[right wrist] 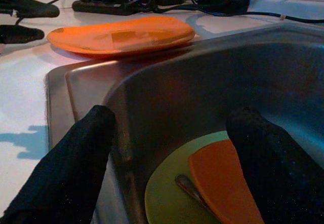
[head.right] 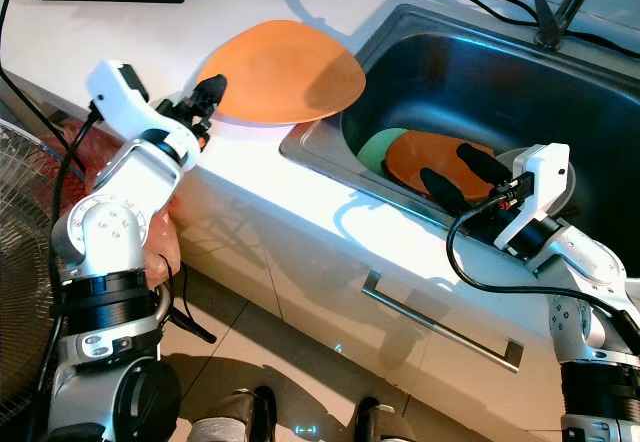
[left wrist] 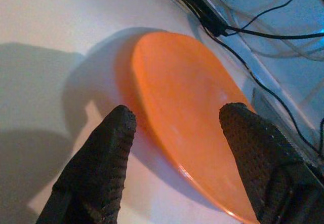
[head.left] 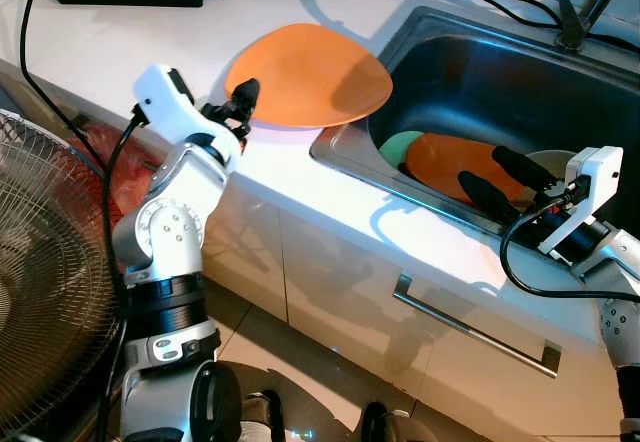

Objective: Kitchen organization

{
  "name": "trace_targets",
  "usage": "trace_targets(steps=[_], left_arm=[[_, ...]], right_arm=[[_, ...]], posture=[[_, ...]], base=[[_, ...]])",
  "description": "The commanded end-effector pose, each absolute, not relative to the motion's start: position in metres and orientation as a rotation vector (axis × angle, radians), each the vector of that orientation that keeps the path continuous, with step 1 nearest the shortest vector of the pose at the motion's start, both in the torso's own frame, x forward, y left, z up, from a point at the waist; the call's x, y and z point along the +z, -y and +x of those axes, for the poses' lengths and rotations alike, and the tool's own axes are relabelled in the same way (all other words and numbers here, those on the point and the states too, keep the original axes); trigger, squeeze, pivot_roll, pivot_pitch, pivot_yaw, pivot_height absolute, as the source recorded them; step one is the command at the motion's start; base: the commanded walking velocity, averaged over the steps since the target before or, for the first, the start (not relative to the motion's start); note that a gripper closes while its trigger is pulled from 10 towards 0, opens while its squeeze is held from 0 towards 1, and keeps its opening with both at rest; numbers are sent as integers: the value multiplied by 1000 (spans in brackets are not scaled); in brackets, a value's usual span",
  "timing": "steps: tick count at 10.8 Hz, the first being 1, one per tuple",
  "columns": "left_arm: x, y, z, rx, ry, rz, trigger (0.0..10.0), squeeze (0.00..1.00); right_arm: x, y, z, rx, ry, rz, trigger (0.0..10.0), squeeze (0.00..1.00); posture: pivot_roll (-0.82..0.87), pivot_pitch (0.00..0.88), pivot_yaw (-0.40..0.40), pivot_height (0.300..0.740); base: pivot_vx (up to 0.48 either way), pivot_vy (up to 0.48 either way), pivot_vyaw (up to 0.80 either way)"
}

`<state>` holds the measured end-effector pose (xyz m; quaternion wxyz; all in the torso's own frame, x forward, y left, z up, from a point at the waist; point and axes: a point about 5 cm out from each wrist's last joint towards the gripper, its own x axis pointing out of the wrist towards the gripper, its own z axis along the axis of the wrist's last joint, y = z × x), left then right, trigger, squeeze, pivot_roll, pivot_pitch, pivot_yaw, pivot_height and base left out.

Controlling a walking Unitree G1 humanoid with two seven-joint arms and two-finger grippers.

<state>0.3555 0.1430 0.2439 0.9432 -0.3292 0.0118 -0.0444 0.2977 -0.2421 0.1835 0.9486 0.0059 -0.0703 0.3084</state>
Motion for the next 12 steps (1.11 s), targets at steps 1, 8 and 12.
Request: trace_targets(steps=[1, 8, 12], left_arm=[[241, -134, 358, -110, -68, -677, 10000, 0], [236, -120, 369, -123, -127, -696, 10000, 0], [240, -107, 377, -134, -151, -698, 10000, 0]], right_arm=[[185, 241, 297, 644, 140, -3, 10000, 0], [185, 241, 297, 645, 142, -4, 10000, 0], [186, 242, 296, 645, 139, -6, 10000, 0]], posture=[[36, 185, -16, 740], [28, 186, -17, 740], [23, 188, -18, 740]], base=[[0, 0, 0], [0, 0, 0], [0, 0, 0]])
